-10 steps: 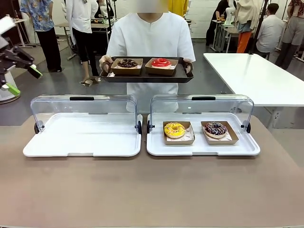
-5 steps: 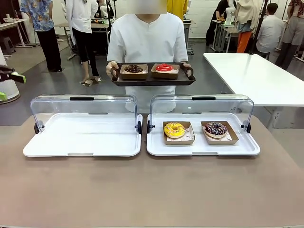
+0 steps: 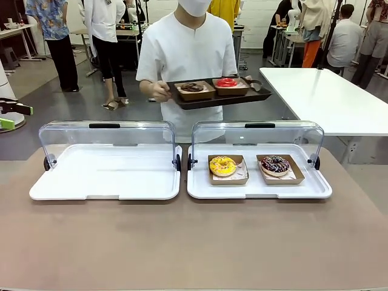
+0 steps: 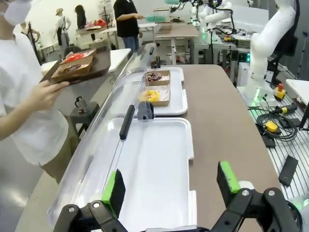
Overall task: Provide the desired donut to the person.
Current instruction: Place the picked Paper togo box onto the Handle tray extended by the person.
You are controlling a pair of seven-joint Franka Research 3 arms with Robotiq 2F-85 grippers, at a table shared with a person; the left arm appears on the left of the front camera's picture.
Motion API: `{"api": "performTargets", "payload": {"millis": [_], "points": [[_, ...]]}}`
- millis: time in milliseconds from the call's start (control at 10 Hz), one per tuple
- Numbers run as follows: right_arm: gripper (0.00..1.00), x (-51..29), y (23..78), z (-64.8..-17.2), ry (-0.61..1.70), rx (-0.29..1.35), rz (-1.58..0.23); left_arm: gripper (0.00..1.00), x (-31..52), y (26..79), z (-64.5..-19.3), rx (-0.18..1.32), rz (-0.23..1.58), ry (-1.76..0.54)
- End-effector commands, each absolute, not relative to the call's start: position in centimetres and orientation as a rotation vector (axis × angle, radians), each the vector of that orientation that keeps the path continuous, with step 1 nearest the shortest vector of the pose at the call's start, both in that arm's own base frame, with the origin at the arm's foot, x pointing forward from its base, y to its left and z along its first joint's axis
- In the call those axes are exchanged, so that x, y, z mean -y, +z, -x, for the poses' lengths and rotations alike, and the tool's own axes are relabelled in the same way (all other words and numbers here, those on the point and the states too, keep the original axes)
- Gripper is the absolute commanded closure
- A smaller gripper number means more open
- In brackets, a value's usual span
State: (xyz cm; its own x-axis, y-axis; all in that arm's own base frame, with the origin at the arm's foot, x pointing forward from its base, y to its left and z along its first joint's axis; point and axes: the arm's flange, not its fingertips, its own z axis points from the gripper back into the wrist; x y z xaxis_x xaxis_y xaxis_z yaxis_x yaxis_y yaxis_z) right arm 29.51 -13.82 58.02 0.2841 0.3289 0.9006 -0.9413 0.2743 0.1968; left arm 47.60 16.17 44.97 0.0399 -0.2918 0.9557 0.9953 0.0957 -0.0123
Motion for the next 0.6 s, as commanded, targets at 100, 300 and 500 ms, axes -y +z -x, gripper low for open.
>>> {"api": "performTargets", "payload": {"millis": [100,300,500], "points": [[0.0,13.78,57.99,-29.62,1.023,0.876,-0.89,0.0,-16.17,44.97,-47.6,1.012,0.935,-1.249],[0.0,13.78,57.99,-29.62,1.023,0.876,-0.89,0.0,-16.17,44.97,-47.6,1.012,0.935,-1.249],[0.0,13.78,57.99,-29.62,1.023,0.876,-0.89,0.0,-16.17,44.97,-47.6,1.012,0.935,-1.249]]}}
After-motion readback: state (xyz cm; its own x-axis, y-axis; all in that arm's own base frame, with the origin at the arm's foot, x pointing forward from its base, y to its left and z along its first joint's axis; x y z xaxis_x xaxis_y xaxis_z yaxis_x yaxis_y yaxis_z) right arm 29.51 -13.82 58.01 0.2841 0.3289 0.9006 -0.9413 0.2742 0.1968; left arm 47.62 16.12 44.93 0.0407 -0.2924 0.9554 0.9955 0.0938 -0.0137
